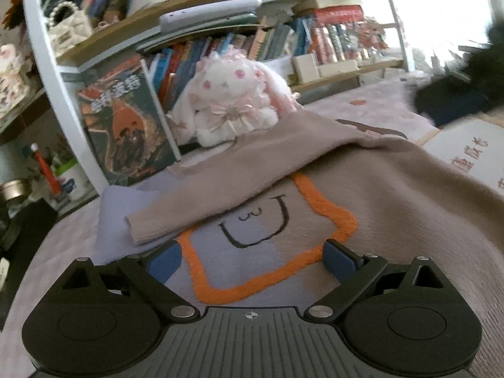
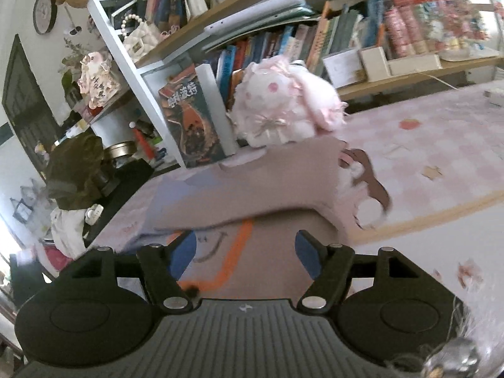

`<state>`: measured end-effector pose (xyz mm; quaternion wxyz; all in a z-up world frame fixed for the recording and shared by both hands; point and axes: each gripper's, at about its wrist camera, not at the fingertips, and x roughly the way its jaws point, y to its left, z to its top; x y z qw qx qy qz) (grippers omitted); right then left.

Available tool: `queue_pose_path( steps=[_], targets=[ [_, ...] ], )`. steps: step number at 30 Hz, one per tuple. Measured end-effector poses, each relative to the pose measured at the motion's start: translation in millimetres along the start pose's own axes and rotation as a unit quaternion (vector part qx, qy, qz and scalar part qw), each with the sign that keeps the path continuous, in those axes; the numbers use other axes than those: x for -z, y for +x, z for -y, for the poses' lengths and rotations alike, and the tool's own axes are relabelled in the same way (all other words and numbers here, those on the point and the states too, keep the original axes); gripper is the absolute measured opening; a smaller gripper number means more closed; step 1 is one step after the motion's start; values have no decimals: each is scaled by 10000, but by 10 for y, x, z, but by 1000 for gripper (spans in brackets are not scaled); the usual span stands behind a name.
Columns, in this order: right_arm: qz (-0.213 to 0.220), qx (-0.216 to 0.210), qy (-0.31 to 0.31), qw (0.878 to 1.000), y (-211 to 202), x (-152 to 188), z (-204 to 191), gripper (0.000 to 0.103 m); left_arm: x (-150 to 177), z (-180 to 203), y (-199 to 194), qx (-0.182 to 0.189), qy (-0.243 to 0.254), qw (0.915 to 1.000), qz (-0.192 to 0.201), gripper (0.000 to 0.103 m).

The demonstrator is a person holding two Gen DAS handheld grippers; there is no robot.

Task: Fold clothes
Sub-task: 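Move the right gripper to the folded side edge and pinch it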

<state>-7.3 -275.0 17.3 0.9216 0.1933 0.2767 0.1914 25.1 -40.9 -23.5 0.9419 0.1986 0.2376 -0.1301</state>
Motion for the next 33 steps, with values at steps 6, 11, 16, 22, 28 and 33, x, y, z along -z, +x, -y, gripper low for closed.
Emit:
queue_pose_path(
  steps=[6, 11, 16, 22, 28, 33],
  targets=[
    [1, 318, -229, 9992, -373, 300, 89, 69, 166, -21, -392, -390, 144, 9984, 377, 98],
    [69, 452, -332, 9984, -644, 550, 149, 69, 330, -189, -915, -504, -431, 9959, 622, 98],
    [251, 331, -327, 9986, -853, 773, 140, 69, 512, -475, -1422, -357, -1462, 9851, 831, 98],
    [458, 186, -300, 9983, -1095, 1033, 132, 71, 818, -749, -1788, -404, -2457, 9642, 908, 98],
    [348, 259, -364, 9984, -1219, 1195, 126, 71, 1101, -941, -1972, -422, -2975, 9480, 1049, 97],
    [290, 308, -301, 9987, -1237, 1259, 150, 71, 1218, -1056, -1984, -417, -3162, 9426, 989, 96]
  ],
)
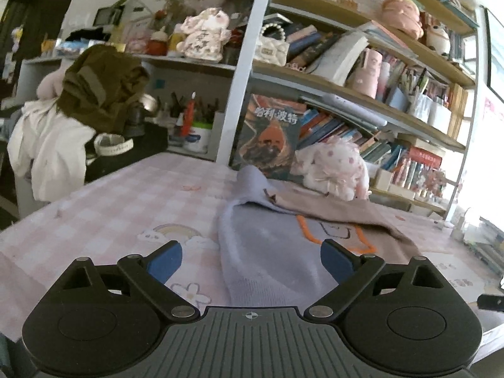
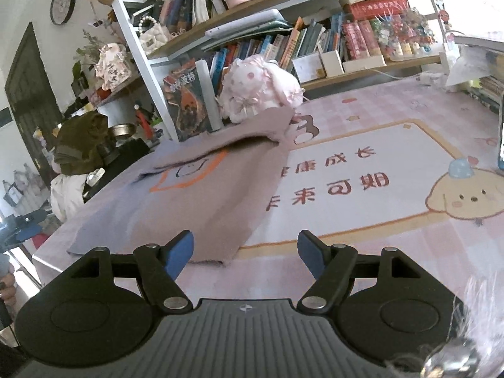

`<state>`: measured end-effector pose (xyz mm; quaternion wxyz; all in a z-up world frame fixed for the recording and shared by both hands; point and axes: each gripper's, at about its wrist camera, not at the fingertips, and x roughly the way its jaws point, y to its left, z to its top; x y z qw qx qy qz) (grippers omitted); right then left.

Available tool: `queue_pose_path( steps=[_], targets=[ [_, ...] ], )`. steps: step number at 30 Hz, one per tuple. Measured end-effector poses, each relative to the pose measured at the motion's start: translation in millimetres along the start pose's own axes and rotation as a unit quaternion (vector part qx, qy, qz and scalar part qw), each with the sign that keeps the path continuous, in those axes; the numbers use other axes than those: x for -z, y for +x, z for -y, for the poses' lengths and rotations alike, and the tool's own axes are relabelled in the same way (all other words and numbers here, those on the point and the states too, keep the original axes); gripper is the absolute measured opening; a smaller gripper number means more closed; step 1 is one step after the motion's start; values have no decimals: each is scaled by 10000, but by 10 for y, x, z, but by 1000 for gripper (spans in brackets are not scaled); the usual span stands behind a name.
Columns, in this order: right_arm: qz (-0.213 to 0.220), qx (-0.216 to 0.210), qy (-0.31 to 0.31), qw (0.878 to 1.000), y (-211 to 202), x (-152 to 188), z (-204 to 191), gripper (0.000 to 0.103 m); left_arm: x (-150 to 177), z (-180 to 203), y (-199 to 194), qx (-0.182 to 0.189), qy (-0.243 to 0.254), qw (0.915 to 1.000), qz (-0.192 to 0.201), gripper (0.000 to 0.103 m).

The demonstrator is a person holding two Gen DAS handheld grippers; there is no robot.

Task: Fold clothes
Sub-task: 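Move the right gripper to the folded side edge and pinch it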

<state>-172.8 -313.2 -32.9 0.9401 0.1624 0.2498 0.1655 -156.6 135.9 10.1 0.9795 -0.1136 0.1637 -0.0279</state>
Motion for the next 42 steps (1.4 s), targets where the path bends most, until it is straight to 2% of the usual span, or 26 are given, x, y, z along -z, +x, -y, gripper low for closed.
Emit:
queue_pose_path(
  steps=[4, 7, 9, 14, 20, 25, 27, 29, 30, 31, 33, 35, 40, 42],
  targets=[
    [-19, 33, -60, 10000, 23, 34, -22, 71, 51, -107, 37, 85, -272, 9996, -76, 94],
    [-29, 19, -59, 10000, 21, 38, -26, 71, 86, -174, 52, 41, -417, 9991, -104, 89],
    [-26, -6, -20, 10000, 20, 39, -16, 71, 100, -214, 69, 33, -516, 9985, -156, 78],
    [-7, -128, 166, 9998, 51, 25, 34, 68, 137, -270, 154, 77, -682, 9970, -350, 65],
    [-6, -215, 372, 9991, 122, -27, 74, 59, 165, -279, 314, 182, -822, 9946, -609, 62],
    [-3, -102, 386, 9992, 218, -73, 66, 51, 234, -195, 474, 193, -768, 9938, -780, 52],
    [-12, -61, 295, 9995, 273, -84, 38, 49, 251, -158, 521, 169, -764, 9937, -797, 40],
    [-43, -32, 186, 9998, 334, -100, 0, 48, 256, -135, 566, 278, -809, 9927, -852, 34],
    [-65, -25, 124, 9999, 368, -108, -23, 46, 257, -131, 585, 323, -808, 9924, -865, 27],
    [-85, -27, 58, 9999, 407, -114, -48, 46, 257, -127, 603, 370, -828, 9920, -882, 24],
    [-123, -15, -63, 9999, 479, -123, -98, 39, 258, -119, 637, 465, -869, 9909, -916, 16],
    [-200, -128, 21, 9997, 529, -135, -112, 18, 262, -119, 634, 520, -906, 9900, -949, 16],
    [-69, -869, 731, 9935, 476, -204, -31, 18, 271, -122, 627, 656, -999, 9875, -1031, 18],
    [-112, -950, 820, 9920, 490, -205, -18, 24, 275, -123, 624, 710, -1036, 9864, -1064, 19]
  ],
)
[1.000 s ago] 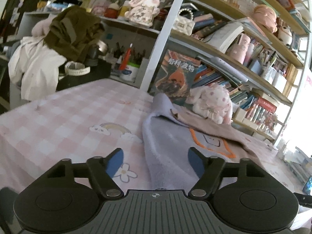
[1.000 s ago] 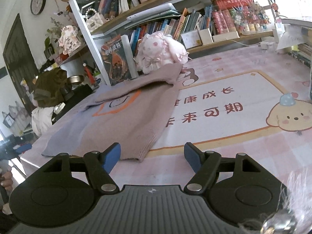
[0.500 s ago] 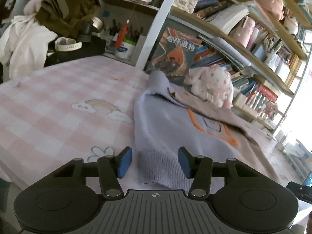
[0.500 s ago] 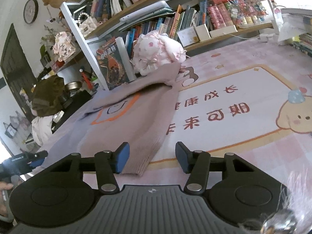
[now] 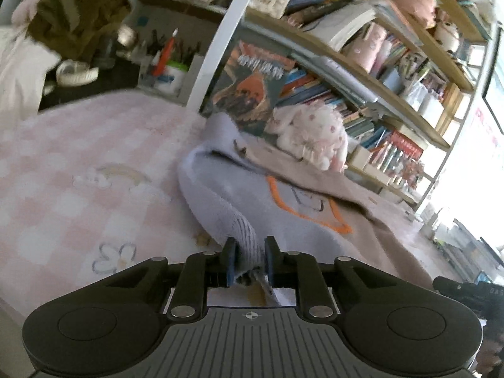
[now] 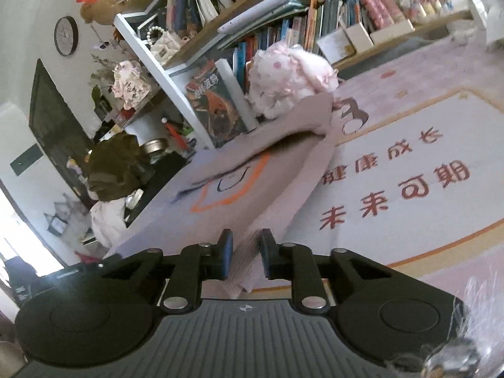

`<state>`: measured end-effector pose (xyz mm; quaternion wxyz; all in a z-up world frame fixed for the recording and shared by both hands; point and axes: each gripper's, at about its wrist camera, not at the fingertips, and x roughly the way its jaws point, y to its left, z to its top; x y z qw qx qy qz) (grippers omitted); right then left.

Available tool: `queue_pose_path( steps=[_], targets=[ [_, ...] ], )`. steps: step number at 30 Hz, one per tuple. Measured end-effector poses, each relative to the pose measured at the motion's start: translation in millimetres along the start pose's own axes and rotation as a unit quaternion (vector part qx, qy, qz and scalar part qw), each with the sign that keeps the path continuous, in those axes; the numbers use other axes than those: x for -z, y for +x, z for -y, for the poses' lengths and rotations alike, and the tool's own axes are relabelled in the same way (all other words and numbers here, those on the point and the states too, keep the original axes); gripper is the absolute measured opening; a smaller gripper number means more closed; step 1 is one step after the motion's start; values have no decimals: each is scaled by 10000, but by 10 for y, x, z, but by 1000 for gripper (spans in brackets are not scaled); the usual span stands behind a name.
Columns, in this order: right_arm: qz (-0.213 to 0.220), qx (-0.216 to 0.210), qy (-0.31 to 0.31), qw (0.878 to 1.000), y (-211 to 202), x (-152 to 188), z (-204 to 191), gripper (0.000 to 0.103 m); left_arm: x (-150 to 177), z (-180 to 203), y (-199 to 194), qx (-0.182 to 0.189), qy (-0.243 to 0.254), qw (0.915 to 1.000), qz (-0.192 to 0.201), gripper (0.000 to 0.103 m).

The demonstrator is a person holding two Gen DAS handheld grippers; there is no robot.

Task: Fold clothes

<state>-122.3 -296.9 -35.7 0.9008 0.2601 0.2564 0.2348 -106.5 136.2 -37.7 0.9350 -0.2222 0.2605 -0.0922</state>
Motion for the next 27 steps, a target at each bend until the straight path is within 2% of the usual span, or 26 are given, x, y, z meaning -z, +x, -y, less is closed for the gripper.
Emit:
queue_pose_path(
  steps=[3, 10, 13, 18, 20, 21, 22, 26, 27],
  targets=[
    [-35, -15, 82, 10000, 31, 18, 21, 32, 6, -2, -3, 83, -51, 9999, -55, 24],
    [-118, -50, 272, 9995, 104, 59, 70, 33, 4, -119, 21, 480, -463, 9977, -124, 34],
    [-148, -60, 353, 9992, 133, 75, 93, 28, -7, -131, 71, 616, -558, 9964, -154, 34],
    [-89, -11, 486, 9988, 117, 85, 176, 12, -19, -132, 124, 708, -608, 9955, -184, 32],
    [-11, -25, 531, 9986, 71, 85, 218, 11, -14, -122, 128, 703, -581, 9957, -169, 30],
    [28, -26, 537, 9986, 46, 84, 234, 10, -10, -115, 125, 672, -530, 9962, -169, 22],
    [44, -26, 543, 9985, 25, 82, 252, 10, 1, -106, 132, 635, -492, 9966, -177, 20],
    [42, -38, 577, 9983, -28, 86, 285, 10, 7, -141, 118, 656, -725, 9951, -155, 21],
    [38, -44, 584, 9983, -38, 88, 291, 10, 1, -154, 115, 661, -800, 9945, -173, 24]
  ],
)
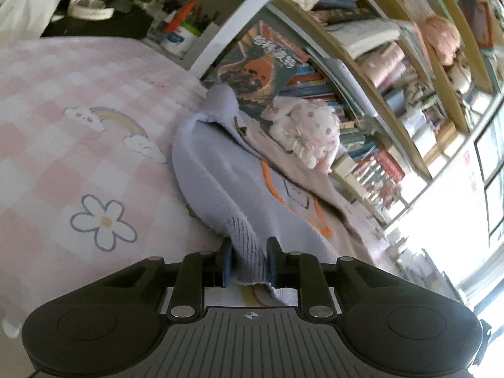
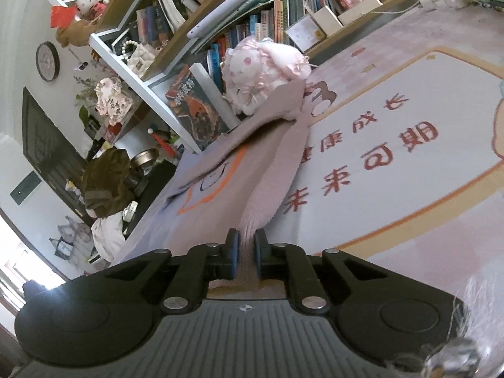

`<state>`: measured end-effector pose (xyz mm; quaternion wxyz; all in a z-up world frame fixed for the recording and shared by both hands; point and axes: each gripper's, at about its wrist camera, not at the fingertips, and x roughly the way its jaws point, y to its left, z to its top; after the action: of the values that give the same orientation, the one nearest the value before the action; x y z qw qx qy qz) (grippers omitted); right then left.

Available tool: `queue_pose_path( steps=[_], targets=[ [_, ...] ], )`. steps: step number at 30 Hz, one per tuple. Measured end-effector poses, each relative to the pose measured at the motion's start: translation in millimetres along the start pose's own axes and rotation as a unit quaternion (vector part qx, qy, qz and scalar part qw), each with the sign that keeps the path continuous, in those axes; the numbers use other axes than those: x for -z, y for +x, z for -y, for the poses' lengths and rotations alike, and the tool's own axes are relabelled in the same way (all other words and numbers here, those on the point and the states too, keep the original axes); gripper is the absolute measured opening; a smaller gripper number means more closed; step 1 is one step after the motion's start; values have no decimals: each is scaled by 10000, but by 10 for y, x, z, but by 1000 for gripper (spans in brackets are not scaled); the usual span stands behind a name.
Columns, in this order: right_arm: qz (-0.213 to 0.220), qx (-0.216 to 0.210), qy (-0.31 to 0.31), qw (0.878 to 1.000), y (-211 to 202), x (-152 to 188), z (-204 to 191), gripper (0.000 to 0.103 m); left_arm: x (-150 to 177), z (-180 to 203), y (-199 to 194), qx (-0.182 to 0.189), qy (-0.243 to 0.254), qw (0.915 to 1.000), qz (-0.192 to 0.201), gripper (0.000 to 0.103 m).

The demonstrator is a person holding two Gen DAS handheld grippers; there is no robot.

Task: Fold clothes

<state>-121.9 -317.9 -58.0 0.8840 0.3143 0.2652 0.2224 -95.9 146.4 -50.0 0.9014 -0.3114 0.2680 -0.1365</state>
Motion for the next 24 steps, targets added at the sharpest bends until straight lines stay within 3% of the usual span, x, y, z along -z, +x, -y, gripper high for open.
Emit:
queue_pose_path(
  steps=[7, 20, 22, 24],
  targets=[
    [-29, -74, 60, 10000, -62, 4, 28, 14, -7, 34, -34, 196, 5, 9997, -111, 45],
    [-84, -124, 142, 9998, 18, -35, 27, 14, -40, 69, 93, 110, 95, 9999, -46, 40],
    [-106, -110, 114, 9998, 57, -51, 21, 14, -56, 60, 118, 95, 65, 9999, -50, 38],
    [-132, -93, 74, 9998, 94, -65, 10, 14, -62, 38, 150, 74, 22, 10000, -55, 28]
  ],
)
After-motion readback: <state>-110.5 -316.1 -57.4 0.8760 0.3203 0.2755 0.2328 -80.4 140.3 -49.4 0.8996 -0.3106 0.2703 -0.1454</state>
